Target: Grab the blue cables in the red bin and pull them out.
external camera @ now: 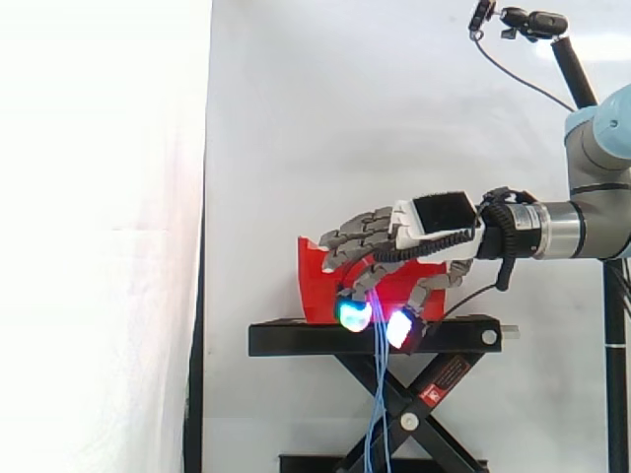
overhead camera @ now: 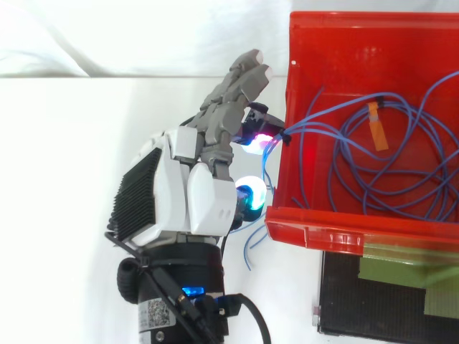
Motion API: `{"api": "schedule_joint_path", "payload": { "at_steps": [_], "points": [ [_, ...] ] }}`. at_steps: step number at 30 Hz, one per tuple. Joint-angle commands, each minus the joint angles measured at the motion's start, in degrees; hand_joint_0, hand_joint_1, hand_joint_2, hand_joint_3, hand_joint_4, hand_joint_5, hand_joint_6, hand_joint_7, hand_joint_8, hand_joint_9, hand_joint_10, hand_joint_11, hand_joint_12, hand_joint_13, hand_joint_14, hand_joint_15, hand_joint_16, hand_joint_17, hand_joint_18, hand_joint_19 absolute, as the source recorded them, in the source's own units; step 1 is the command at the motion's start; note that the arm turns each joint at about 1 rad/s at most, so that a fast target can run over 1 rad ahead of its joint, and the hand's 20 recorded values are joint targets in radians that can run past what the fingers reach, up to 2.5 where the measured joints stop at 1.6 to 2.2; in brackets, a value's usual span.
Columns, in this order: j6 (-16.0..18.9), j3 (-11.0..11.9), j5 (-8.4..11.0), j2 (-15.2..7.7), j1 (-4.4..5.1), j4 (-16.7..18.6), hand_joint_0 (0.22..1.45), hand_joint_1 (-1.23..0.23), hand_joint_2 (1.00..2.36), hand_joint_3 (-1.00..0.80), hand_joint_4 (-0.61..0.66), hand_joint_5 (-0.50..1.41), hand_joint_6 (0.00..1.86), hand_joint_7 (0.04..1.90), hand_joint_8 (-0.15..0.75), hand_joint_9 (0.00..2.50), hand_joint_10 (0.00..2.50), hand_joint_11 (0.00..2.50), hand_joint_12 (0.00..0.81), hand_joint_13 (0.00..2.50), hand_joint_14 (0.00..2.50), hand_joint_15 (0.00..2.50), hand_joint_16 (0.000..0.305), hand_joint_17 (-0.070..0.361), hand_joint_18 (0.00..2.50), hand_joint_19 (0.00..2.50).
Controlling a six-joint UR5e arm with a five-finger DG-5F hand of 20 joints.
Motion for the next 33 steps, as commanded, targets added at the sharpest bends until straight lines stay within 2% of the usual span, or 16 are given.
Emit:
{"api": "schedule_joint_path", "payload": {
  "at_steps": [1,5,10,12,17,26,28,29,30,31,33],
  "points": [
    [0.06,0.02,0.00,0.00,0.04,0.12,0.78,-1.00,1.00,-1.00,0.25,0.77,0.07,0.66,0.287,0.52,0.02,0.45,0.373,0.43,0.01,0.16,0.054,0.122,0.43,0.38],
    [-0.03,-0.07,-0.09,0.00,-0.05,-0.06,0.78,-1.00,1.00,-1.00,0.24,0.77,0.07,0.67,0.286,0.52,0.02,0.45,0.374,0.43,0.01,0.17,0.054,0.122,0.43,0.38],
    [0.41,-0.07,-1.23,0.00,0.04,-0.14,0.78,-1.00,1.00,-1.00,0.25,0.77,0.07,0.67,0.286,0.52,0.02,0.45,0.374,0.43,0.01,0.17,0.054,0.122,0.43,0.37],
    [1.73,0.02,-2.37,0.00,0.04,-0.23,0.78,-1.00,1.00,-1.00,0.25,0.77,0.07,0.67,0.285,0.52,0.02,0.45,0.373,0.43,0.01,0.18,0.054,0.122,0.43,0.37],
    [8.68,0.11,-5.80,-0.09,0.04,-0.94,0.78,-1.00,1.00,-1.00,0.25,0.77,0.07,0.67,0.286,0.52,0.02,0.45,0.373,0.43,0.01,0.17,0.054,0.122,0.43,0.38],
    [10.26,1.34,-6.07,-0.44,0.12,-1.20,0.78,-0.99,1.00,-1.00,0.25,0.77,0.07,0.67,0.286,0.52,0.02,0.45,0.374,0.43,0.01,0.17,0.054,0.122,0.43,0.38],
    [10.96,3.27,-6.42,-1.85,-0.05,-1.90,0.78,-0.99,1.00,-1.00,0.25,0.78,0.06,0.67,0.285,0.52,0.02,0.45,0.374,0.43,0.01,0.17,0.054,0.122,0.43,0.38],
    [11.49,5.03,-7.30,-3.25,-0.23,-2.69,0.78,-0.99,1.00,-1.00,0.25,0.78,0.06,0.67,0.284,0.52,0.02,0.46,0.374,0.43,0.01,0.17,0.054,0.122,0.43,0.38],
    [11.49,5.03,-7.30,-3.25,-0.23,-2.69,0.78,-0.99,1.00,-1.00,0.25,0.78,0.06,0.67,0.284,0.52,0.02,0.46,0.374,0.43,0.01,0.17,0.054,0.122,0.43,0.38],
    [12.19,7.32,-8.61,-4.84,-0.58,-4.36,0.78,-0.99,1.00,-1.00,0.25,0.78,0.07,0.67,0.286,0.52,0.02,0.45,0.374,0.43,0.01,0.17,0.054,0.121,0.43,0.38],
    [12.63,9.51,-9.41,-5.98,-0.76,-5.95,0.77,-0.99,1.00,-1.00,0.25,0.78,0.06,0.67,0.285,0.52,0.02,0.45,0.374,0.43,0.01,0.17,0.054,0.121,0.43,0.37]
  ]
}}
